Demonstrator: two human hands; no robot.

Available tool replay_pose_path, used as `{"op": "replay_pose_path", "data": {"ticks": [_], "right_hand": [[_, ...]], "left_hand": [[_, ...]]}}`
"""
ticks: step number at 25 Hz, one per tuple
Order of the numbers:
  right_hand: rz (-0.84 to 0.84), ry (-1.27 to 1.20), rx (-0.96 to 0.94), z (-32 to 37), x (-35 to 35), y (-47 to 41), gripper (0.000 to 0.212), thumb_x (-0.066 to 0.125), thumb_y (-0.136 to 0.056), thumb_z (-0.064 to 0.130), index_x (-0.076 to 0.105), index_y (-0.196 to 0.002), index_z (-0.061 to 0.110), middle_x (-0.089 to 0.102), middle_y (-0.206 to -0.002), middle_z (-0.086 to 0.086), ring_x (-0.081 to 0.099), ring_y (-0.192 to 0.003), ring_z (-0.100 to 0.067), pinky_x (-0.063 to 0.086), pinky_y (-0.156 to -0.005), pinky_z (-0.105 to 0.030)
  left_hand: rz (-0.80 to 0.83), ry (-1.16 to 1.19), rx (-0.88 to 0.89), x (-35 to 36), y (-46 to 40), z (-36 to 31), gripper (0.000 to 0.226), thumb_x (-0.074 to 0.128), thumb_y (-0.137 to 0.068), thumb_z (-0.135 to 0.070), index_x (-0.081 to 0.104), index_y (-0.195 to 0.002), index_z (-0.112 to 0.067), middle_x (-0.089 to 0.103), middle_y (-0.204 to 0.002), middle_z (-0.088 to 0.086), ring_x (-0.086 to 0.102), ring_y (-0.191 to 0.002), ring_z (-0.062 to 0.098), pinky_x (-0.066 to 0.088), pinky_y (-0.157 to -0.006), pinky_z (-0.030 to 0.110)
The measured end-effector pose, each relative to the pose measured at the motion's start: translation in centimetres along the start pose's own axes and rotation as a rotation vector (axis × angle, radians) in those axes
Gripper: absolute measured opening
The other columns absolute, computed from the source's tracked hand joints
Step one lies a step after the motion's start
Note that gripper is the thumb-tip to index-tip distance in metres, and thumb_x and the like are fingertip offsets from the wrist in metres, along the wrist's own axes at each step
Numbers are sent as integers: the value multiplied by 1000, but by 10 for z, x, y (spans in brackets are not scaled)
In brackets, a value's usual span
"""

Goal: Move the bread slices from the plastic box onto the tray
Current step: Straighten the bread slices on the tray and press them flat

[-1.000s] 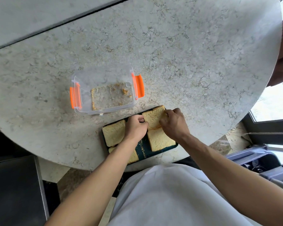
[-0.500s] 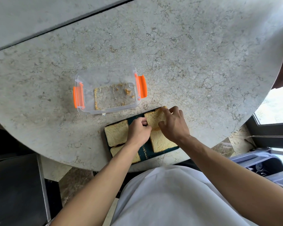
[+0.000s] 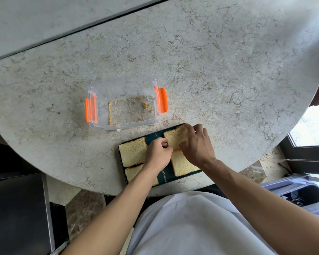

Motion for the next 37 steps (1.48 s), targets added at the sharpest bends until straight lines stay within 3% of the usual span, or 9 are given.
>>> {"op": "replay_pose_path", "data": {"ticks": [5,9,18,21,24,26,32,37], "right_hand": [[8,31,8,-2,3,0,69,54,-86,22,36,-152,11,48,-127,-18,46,-114,-37,48,-95,-48],[21,42,13,-2,2,-7,57,53,-87,24,44,-142,11,49,-122,-17,47,-112,-36,47,-91,-46],[-43,-145,8,-15,-5,5,51,53,-93,20,51,-143,9,53,-128,-15,51,-117,-32,50,-96,-44],[-75,-219,-16,-29,-7,18,38,57,-97,20,59,-134,9,56,-120,-12,58,-107,-30,54,-89,-43],[-60,-265,-12,-42,-6,30,33,60,-95,16,64,-127,10,59,-115,-7,65,-94,-26,56,-82,-41],[-51,-267,-16,-48,-3,37,28,62,-95,16,66,-122,11,60,-110,-5,65,-85,-23,56,-77,-41],[-52,-251,-11,-55,2,44,24,65,-94,17,69,-117,13,60,-104,-1,62,-78,-19,55,-73,-36],[-26,-196,24,-53,1,35,20,60,-96,23,70,-111,14,63,-104,-5,65,-85,-26,55,-78,-42]], "left_hand": [[-2,5,-11,-1,0,1,41,64,-91,-15,62,-133,-16,67,-122,-1,65,-96,12,45,-69,17],[-8,32,-29,-2,-1,1,42,64,-91,-14,61,-133,-16,67,-123,0,67,-98,15,56,-85,31],[12,123,-50,0,-1,1,48,61,-91,-11,57,-138,-14,66,-127,2,69,-106,23,55,-99,44],[13,136,-61,-1,3,8,38,61,-91,-11,62,-128,-16,67,-115,0,70,-100,23,57,-96,45],[25,120,-100,2,11,19,15,61,-88,-13,67,-100,-20,69,-99,-1,73,-88,22,61,-87,47],[64,112,-111,8,18,25,11,63,-86,-14,67,-91,-22,71,-92,0,75,-79,19,63,-81,47],[61,77,-80,18,24,31,12,64,-84,-17,67,-91,-27,71,-89,-3,76,-76,18,62,-81,48],[24,38,-89,18,22,25,7,65,-88,-24,68,-94,-24,72,-90,-3,73,-81,18,62,-80,43]]}}
Point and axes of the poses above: each hand's wrist, its own y-axis away from the middle knuckle, its own x-axis out of the palm, z = x × y, the point moved 6 cm from there along -y, towards the middle knuckle
